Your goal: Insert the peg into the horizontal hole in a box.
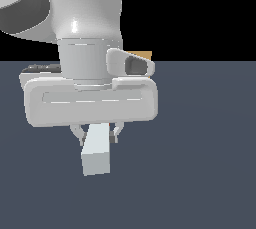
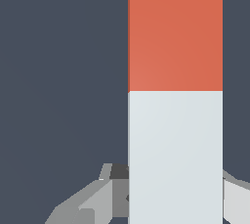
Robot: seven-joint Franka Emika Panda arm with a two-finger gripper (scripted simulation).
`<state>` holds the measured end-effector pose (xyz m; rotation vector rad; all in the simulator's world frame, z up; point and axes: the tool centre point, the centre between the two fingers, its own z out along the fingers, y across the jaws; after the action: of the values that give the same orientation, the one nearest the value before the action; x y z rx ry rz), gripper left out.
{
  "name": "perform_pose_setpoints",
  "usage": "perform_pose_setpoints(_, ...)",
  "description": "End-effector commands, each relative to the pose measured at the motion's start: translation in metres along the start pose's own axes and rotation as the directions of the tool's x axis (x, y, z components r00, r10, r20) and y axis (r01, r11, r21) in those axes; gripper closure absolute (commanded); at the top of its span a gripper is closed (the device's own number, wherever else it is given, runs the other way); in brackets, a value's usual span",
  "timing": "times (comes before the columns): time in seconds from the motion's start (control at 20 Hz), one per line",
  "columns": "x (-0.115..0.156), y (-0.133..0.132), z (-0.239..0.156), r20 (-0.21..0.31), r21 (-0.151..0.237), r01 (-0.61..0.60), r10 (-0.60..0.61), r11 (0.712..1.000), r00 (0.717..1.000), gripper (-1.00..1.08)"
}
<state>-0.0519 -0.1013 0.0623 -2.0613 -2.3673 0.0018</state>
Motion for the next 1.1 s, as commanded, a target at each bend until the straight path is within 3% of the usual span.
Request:
perform_pose_setpoints(0.0,0.015,-0.003,-0.005,0.001,-0.003,-0.042,0.042,0.999,0.999,1.08)
perform_pose_setpoints(0.5,0.053,-0.008,-0.015,0.001,-0.003,-0.14,0.14,0.99,0.99,1.08)
perform_pose_setpoints(1.05,0.061,-0.009,-0.015,0.001,0.0,-0.158,0.158,0.988,0.988,1.08)
